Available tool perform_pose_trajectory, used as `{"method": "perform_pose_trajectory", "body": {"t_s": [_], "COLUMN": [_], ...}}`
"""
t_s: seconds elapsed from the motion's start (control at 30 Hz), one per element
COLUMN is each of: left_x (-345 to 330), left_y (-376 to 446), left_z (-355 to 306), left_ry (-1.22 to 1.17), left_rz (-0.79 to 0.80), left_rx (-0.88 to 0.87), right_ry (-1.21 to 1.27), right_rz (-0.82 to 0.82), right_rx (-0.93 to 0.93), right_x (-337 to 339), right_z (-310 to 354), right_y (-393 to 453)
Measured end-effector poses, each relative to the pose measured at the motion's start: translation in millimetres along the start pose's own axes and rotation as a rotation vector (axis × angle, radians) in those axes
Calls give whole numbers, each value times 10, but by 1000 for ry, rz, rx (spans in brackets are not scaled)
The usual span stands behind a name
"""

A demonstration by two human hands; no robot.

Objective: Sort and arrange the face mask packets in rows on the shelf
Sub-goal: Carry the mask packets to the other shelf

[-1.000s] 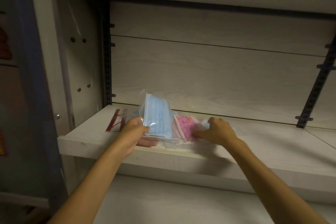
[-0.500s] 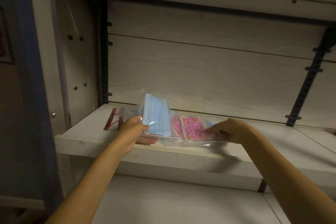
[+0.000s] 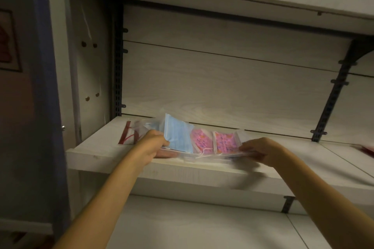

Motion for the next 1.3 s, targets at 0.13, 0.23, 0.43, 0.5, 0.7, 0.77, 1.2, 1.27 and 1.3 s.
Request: {"method": "perform_pose_trajectory", "body": {"t_s": [0.13, 0.23, 0.43, 0.5, 0.7, 0.77, 1.2, 1.27, 1.3], "left_x": [-69, -204, -769, -1003, -1857, -2183, -4620, -4966, -5131], "left_y": [-44, -120, -383, -483, -903, -1080, -2126, -2221, -2254], "left_z": [-42, -38, 59, 122, 362, 437, 877, 889, 893], "left_ry": [23, 67, -10, 6, -11, -11, 50, 110, 134], "left_rz": [8, -2, 90, 111, 107, 101, 147, 166, 173], "left_rx": [-65, -160, -230, -238, -230, -238, -266, -282, -287], "right_ry": [40, 108, 193, 208, 224, 218, 347, 368, 376], "right_rz": [12, 65, 96, 77, 98, 108, 40, 18, 7], "right_rx": [265, 381, 511, 521, 545, 550, 513, 495, 487], "right_x": [168, 353, 888, 1080, 1839, 2161, 4396, 4698, 4836], "right_z": [-129, -226, -570, -727, -1175, -1341, -2406, -2516, -2575], "right_y": [-140, -326, -635, -695, -940, -1036, -1455, -1466, -1456]}}
Point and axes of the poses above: each hand's wrist, its own y-axis towards the middle knuckle, its own x-axis out of the back of the hand, z = x × y, the point moved 3 cm from there along y, towards the middle knuckle, and after that the axes turned 7 degrees about -x, right-handed, at the moved point
